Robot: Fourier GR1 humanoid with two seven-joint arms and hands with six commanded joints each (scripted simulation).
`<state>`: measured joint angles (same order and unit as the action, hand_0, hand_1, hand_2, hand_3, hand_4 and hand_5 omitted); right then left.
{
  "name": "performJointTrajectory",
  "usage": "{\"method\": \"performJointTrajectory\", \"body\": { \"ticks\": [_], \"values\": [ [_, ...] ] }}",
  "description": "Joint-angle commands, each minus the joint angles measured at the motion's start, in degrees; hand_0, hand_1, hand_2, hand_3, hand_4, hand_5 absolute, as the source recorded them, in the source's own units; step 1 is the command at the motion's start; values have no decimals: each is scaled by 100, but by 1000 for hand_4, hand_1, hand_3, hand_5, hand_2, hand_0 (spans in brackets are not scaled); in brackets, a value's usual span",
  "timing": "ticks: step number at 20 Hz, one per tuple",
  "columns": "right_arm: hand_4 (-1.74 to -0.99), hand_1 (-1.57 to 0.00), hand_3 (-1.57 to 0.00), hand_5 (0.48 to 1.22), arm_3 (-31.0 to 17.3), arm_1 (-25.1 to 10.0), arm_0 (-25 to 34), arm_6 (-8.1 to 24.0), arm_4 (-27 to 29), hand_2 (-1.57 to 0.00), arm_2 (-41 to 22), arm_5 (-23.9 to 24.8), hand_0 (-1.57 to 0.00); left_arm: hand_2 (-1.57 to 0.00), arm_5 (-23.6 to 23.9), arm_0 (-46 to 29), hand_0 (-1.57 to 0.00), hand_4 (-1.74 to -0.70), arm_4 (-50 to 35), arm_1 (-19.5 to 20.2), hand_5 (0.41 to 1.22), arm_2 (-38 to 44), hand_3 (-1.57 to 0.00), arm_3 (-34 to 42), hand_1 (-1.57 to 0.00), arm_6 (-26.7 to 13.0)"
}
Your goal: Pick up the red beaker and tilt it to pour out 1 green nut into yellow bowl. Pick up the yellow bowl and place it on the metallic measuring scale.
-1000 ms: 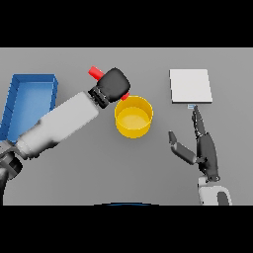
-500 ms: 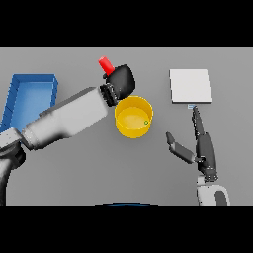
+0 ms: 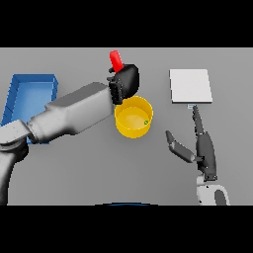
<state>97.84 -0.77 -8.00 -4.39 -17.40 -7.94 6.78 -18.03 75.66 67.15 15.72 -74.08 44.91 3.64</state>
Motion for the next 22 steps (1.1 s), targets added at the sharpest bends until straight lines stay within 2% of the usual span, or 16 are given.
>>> {"method": "performJointTrajectory", "body": {
  "ticks": [1, 4, 5, 6, 7, 8, 10, 12, 13, 17, 21, 22],
  "values": [
    [-1207, 1, 1, 594, -71, 57, 13, -15, -35, 1, -30, 36, 1, -1571, -46, 136, -1571, -1733, -29, 14, 1221, 1, -1570, -28, -1571, 102],
    [-1209, 1, 1, 592, -59, 21, 10, -120, -10, 1, 14, 55, 1, -1571, 46, 589, -1571, -1729, -199, 197, 1221, 189, -1571, -137, -1571, 273],
    [-1203, 1, 1, 592, -109, 8, 31, -165, -30, 1, 20, 64, 1, -1571, 96, 718, -1571, -1727, -263, 273, 1221, 282, -1494, -180, -1571, 255],
    [-1201, 1, 1, 592, -98, -13, 54, -183, -1, 1, 51, 65, 1, -1399, 138, 853, -1571, -1676, -321, 326, 1221, 386, -1509, -286, -1571, 186],
    [-1190, 1, 1, 594, -138, -24, 117, -155, 17, 1, 54, 35, 1, -1434, 235, 985, -1571, -1689, -394, 382, 1221, 504, -1266, -373, -1571, 134],
    [-1186, 1, 1, 596, -131, -20, 129, -132, 79, 1, 59, -12, 1, -1461, 321, 1225, -1571, -1699, -521, 467, 1221, 662, -1041, -573, -1571, 269],
    [-1181, 1, 1, 593, -81, 23, 145, -89, 129, 1, 37, -43, 1, -1501, 418, 1514, -1571, -1705, -768, 635, 1221, 952, -1232, -914, -1571, 282],
    [-1183, 1, 1, 595, -112, 11, 199, -70, 309, 1, 98, -144, 1, -1526, 380, 1689, -1571, -1715, -1131, 754, 1221, 1338, -1354, -1286, -1571, 122],
    [-1193, 1, 1, 597, -66, -8, 178, -172, 330, 1, 96, -166, 1, -1535, 393, 1708, -1571, -1720, -1391, 812, 1221, 1607, -1397, -1485, -1571, -27],
    [-1222, 1, 1, 592, -93, -35, 123, -187, 387, 1, 120, -205, 1, -1556, 665, 1472, -1571, -1732, -2733, 1249, 1221, 2906, -1360, -2199, -1571, -811],
    [-1220, 1, 1, 587, -242, -88, 238, -276, 466, 1, 169, -270, 1, -1565, 1219, 762, -1571, -1737, -3978, 1831, 1221, 3820, -1410, -2165, -1571, -956],
    [-1222, 1, 1, 586, -236, -101, 267, -299, 462, 1, 166, -274, 1, -1566, 1400, 552, -1571, -1738, -4253, 1976, 1221, 4005, -1426, -2112, -1571, -883]
  ]
}}
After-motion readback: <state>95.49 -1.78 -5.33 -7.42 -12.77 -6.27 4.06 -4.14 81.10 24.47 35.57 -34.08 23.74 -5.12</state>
